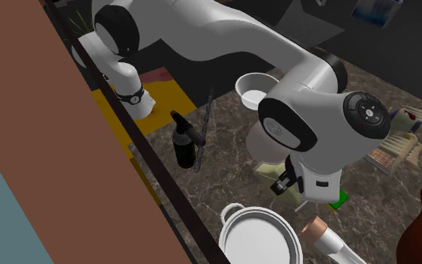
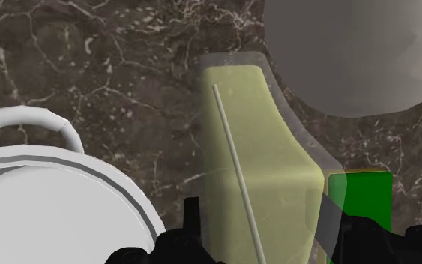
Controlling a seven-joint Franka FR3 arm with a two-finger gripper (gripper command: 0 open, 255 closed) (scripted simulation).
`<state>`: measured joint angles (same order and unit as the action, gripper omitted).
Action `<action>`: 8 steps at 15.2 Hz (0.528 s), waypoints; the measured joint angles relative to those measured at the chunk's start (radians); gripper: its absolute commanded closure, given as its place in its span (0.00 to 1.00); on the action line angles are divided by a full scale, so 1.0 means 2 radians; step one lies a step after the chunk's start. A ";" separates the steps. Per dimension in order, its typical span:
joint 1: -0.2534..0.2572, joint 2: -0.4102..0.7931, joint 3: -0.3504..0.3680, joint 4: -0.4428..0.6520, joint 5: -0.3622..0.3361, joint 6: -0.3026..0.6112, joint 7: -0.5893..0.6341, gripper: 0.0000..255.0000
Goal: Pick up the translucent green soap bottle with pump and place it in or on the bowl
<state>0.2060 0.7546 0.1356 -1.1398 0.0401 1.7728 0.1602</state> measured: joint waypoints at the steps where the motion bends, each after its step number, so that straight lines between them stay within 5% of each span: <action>1: 0.000 0.000 0.000 0.005 0.000 -0.005 0.001 1.00; 8: 0.001 -0.003 0.001 0.047 0.000 -0.050 0.004 1.00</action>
<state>0.2081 0.7485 0.1369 -1.0451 0.0399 1.6719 0.1677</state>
